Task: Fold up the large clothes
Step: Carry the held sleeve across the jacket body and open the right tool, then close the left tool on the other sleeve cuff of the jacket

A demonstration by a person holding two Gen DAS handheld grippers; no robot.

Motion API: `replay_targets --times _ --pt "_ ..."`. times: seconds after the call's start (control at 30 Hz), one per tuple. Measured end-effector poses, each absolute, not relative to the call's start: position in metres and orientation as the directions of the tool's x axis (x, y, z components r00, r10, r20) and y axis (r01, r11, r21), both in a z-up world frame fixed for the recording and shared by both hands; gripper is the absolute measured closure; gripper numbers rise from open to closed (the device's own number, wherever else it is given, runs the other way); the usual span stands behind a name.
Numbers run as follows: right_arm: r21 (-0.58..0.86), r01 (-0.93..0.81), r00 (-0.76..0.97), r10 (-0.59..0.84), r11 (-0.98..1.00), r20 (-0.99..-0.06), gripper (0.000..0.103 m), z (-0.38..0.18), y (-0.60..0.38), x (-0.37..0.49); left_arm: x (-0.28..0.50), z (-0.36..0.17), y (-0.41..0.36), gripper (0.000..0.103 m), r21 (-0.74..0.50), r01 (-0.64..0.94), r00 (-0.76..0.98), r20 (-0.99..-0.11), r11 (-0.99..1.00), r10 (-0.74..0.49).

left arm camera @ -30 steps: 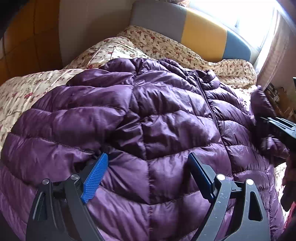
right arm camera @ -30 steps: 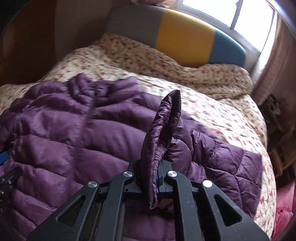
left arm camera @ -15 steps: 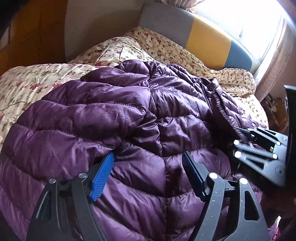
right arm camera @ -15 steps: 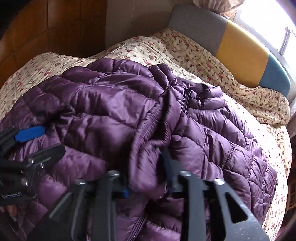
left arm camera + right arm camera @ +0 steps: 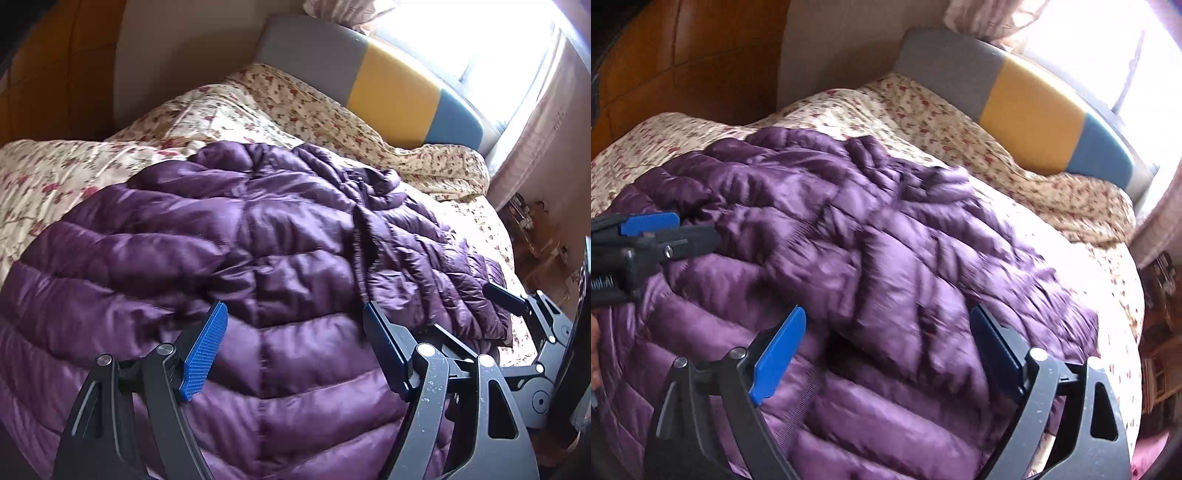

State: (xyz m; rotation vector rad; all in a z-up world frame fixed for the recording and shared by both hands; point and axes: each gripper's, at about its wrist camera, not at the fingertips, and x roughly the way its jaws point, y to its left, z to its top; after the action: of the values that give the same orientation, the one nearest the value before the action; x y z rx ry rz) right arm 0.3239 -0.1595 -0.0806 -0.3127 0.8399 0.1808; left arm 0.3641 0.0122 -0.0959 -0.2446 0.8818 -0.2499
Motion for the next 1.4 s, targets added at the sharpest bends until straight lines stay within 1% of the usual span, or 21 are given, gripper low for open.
replay_targets --times 0.07,0.37,0.4,0.47,0.5,0.53,0.57,0.6,0.63,0.7,0.73,0.87,1.17,1.33,1.37,1.4 --pt "-0.195 -0.236 0.654 0.007 0.952 -0.756 0.009 -0.081 -0.175 0.322 0.366 -0.096 0.005 0.027 -0.313 0.123 0.604 -0.729 0.942 -0.321" --pt "-0.133 0.006 0.631 -0.107 0.991 -0.768 0.009 -0.077 -0.255 0.328 0.385 -0.100 -0.043 0.028 -0.303 0.191 0.558 -0.749 0.934 -0.357" --pt "-0.124 0.024 0.630 -0.111 0.992 -0.769 0.009 -0.075 -0.262 0.328 0.389 -0.102 -0.049 0.033 -0.300 0.199 0.549 -0.755 0.933 -0.359" --pt "-0.106 0.089 0.624 -0.138 0.990 -0.769 0.009 -0.074 -0.282 0.330 0.395 -0.105 -0.058 0.038 -0.294 0.205 0.533 -0.767 0.934 -0.358" --pt "-0.097 0.114 0.619 -0.147 0.989 -0.772 0.009 -0.074 -0.292 0.330 0.398 -0.108 -0.063 0.046 -0.294 0.211 0.523 -0.772 0.932 -0.361" --pt "-0.088 0.132 0.613 -0.150 0.987 -0.775 0.009 -0.074 -0.299 0.331 0.401 -0.111 -0.068 0.060 -0.285 0.214 0.513 -0.781 0.934 -0.356" --pt "-0.079 0.160 0.604 -0.161 0.984 -0.781 0.009 -0.076 -0.308 0.333 0.405 -0.115 -0.074 0.068 -0.276 0.217 0.501 -0.792 0.936 -0.350" --pt "-0.070 0.174 0.599 -0.163 0.982 -0.784 0.009 -0.078 -0.312 0.335 0.406 -0.118 -0.076 0.081 -0.264 0.216 0.500 -0.797 0.940 -0.339" --pt "-0.059 0.190 0.597 -0.163 0.980 -0.785 0.009 -0.079 -0.316 0.337 0.406 -0.119 -0.076 0.090 -0.249 0.213 0.507 -0.799 0.945 -0.325" --pt "-0.026 0.224 0.598 -0.158 0.974 -0.786 0.009 -0.081 -0.325 0.340 0.405 -0.118 -0.066 0.095 -0.268 0.197 0.528 -0.781 0.943 -0.332" --pt "-0.003 0.228 0.597 -0.142 0.974 -0.790 0.009 -0.083 -0.327 0.343 0.405 -0.116 -0.060 0.095 -0.273 0.186 0.537 -0.776 0.944 -0.330" --pt "0.012 0.198 0.612 -0.114 0.980 -0.783 0.009 -0.086 -0.319 0.354 0.397 -0.109 -0.030 0.095 -0.274 0.141 0.587 -0.751 0.951 -0.303" --pt "-0.053 0.081 0.591 -0.091 0.995 -0.802 0.009 -0.121 -0.267 0.386 0.382 -0.116 0.011 0.095 -0.226 0.073 0.620 -0.753 0.971 -0.222" --pt "-0.010 0.095 0.589 -0.064 0.995 -0.805 0.005 -0.145 -0.267 0.392 0.382 -0.125 0.014 0.095 -0.217 0.072 0.610 -0.763 0.974 -0.215" --pt "-0.004 0.097 0.593 -0.061 0.995 -0.803 0.005 -0.147 -0.267 0.392 0.380 -0.123 0.014 0.094 -0.215 0.064 0.616 -0.760 0.975 -0.208" --pt "-0.007 0.098 0.593 -0.064 0.995 -0.803 0.004 -0.148 -0.267 0.393 0.375 -0.118 0.014 0.088 -0.209 0.044 0.630 -0.753 0.977 -0.190"
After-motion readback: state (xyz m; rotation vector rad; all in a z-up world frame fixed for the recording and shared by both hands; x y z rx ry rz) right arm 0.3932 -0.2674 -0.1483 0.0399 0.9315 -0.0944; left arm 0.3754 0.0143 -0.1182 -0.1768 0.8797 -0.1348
